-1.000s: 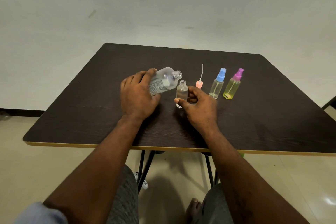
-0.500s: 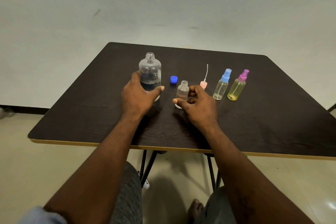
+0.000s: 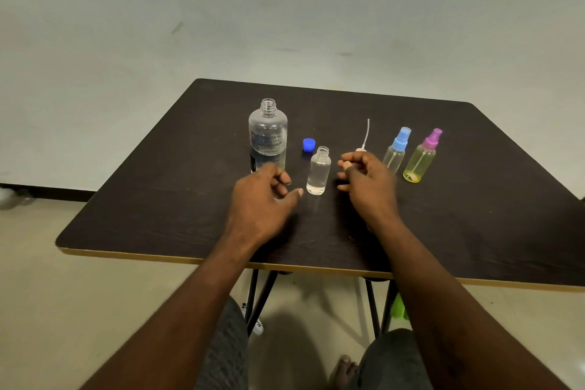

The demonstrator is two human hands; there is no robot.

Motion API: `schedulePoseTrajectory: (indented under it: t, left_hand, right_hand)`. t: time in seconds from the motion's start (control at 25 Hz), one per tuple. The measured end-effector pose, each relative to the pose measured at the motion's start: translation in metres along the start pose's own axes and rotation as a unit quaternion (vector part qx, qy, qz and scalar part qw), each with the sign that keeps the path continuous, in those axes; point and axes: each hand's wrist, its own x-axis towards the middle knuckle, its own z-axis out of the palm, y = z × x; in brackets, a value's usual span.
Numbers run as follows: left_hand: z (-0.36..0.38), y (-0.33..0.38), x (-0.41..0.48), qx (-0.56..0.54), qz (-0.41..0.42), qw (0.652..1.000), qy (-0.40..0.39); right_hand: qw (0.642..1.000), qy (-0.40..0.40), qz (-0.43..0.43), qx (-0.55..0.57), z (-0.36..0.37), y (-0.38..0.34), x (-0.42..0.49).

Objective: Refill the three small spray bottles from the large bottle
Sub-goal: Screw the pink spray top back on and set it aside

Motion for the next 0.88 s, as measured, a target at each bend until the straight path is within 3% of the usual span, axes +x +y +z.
schedulePoseTrajectory:
  t: [0.08,0.2,0.4,0.48,0.64,0.88]
  left_hand:
    - [0.006,0.005,0.003,0.004,0.019,0.999,-0.033]
    - [0.019,0.009,0.008,0.003,0.010,1.000,-0.017]
    - [0.041,0.026,0.017,0.051,0.002,0.997,-0.049]
    - [0.047,0.030,0.019,0.071,0.002,0.996,-0.047]
    - [0.050,0.027,0.019,0.085,0.003,0.996,-0.033]
    - [0.050,0.026,0.019,0.078,0.009,0.997,-0.023]
  right_hand:
    - [0.996,-0.023,-0.030,-0.080,0.007,-0.001,0.008]
    - [0.985,-0.025,-0.075,-0.153,0.016,-0.002,0.010]
    - [0.971,-0.019,-0.122,-0.204,0.016,0.001,0.004]
    - [0.975,0.015,-0.115,-0.187,0.014,0.001,0.003]
    - [0.970,0.174,-0.045,-0.166,0.011,0.001,0.006]
    - [0.955,0.171,0.012,-0.242,0.015,0.002,0.022]
